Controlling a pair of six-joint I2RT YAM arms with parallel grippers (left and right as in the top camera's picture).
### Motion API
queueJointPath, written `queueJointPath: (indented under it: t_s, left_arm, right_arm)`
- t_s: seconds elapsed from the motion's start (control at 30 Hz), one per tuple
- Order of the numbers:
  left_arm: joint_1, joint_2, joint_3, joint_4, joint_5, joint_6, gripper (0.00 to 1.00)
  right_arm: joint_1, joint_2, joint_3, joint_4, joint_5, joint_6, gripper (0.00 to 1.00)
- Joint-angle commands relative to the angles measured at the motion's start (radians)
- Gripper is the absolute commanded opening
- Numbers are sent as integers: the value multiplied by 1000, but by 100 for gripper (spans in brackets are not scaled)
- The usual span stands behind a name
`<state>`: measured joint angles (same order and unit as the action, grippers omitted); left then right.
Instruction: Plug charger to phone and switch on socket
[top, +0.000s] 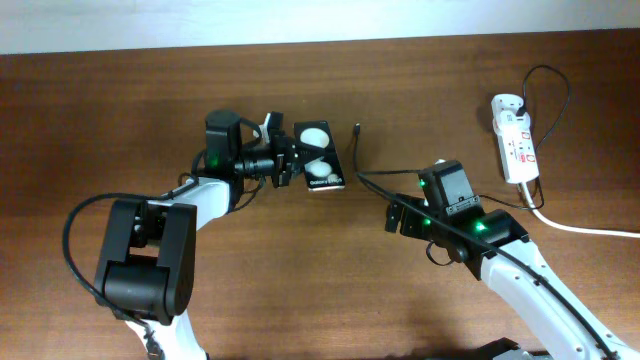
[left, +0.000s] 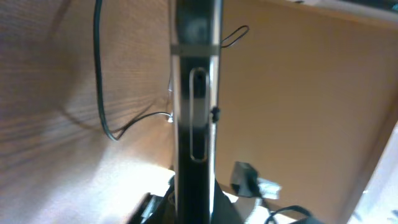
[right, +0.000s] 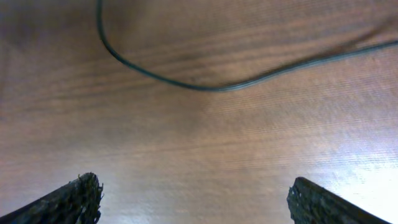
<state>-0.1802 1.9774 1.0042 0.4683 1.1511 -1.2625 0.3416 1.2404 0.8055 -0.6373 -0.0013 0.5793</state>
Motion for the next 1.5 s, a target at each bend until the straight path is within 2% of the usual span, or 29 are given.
queueJointPath:
  t_s: [0.0, 0.2, 0.27, 0.33, 0.53, 0.73, 0.87, 1.07, 1.3, 1.47]
  left_arm:
    - [16, 3, 21, -19, 11, 182, 0]
    - [73, 3, 21, -135, 35, 309, 0]
    - [85, 3, 21, -167, 35, 352, 0]
    - [121, 3, 21, -168, 39, 364, 0]
    - [203, 3, 21, -172, 67, 401, 0]
    - [219, 3, 21, -175, 77, 401, 0]
    - [219, 3, 21, -175, 77, 401, 0]
    - [219, 3, 21, -175, 77, 401, 0]
    - [218, 3, 21, -175, 84, 401, 0]
    - [218, 3, 21, -175, 84, 401, 0]
  right_arm:
    - [-3, -3, -2, 56, -27, -3, 99]
    - [-2, -3, -2, 172, -32, -3, 100]
    - [-2, -3, -2, 307, -29, -26, 93]
    - [-3, 20, 15, 362, 9, -26, 85]
    - [-3, 295, 246, 357, 14, -113, 83]
    - [-2, 588, 528, 293, 14, -157, 82]
    - [-2, 779, 716, 209, 14, -158, 76]
    - [23, 912, 793, 158, 44, -148, 68]
    - [36, 985, 793, 157, 66, -91, 54]
    - [37, 1007, 793, 142, 93, -65, 30]
